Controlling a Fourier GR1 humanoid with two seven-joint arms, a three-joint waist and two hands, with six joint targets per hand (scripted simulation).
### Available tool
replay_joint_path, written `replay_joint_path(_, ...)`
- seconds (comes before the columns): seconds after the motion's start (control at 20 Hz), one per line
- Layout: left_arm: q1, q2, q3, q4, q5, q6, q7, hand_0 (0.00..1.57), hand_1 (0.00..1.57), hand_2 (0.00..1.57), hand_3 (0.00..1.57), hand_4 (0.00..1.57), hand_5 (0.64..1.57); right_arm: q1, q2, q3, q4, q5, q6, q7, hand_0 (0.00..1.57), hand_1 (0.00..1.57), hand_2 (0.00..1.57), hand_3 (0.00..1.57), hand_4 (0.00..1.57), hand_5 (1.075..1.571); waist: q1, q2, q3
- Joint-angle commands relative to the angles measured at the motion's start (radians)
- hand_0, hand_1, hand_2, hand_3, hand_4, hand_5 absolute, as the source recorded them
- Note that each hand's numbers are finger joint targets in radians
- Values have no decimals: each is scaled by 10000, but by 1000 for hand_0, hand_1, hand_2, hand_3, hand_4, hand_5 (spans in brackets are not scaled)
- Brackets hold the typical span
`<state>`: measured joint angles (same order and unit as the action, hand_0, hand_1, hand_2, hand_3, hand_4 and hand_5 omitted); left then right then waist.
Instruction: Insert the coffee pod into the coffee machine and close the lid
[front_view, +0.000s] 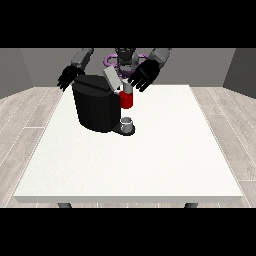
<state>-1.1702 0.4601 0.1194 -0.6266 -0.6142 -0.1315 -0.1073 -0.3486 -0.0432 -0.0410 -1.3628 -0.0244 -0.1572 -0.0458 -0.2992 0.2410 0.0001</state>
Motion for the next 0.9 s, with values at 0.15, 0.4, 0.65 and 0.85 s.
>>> replay_joint_path(0.15, 315, 117, 50, 89, -112, 272, -683, 1229, 1229, 1283, 1207, 511, 1571, 384, 39, 22, -271, -65, 107, -405, 0, 0, 0, 0, 512, 1571, -63, 403, -1)
replay_joint_path(0.4, 42, -337, -89, 186, -260, 216, -73, 1179, 1179, 1253, 1183, 493, 1571, 223, 6, 206, -396, 37, 48, 331, 0, 0, 0, 0, 538, 1571, -102, -23, 0)
replay_joint_path(0.65, 190, -298, -137, 111, -274, -43, -302, 1190, 1190, 1269, 1201, 515, 1571, 805, -45, -85, -111, -128, 161, -505, 0, 0, 0, 0, 462, 1571, -13, 6, 2)
replay_joint_path(0.85, 478, -403, -200, 151, -347, -45, -401, 1164, 1164, 1239, 1182, 492, 1571, 394, -178, -363, -153, -289, 21, 140, 0, 0, 0, 0, 448, 1571, 385, -145, 0)
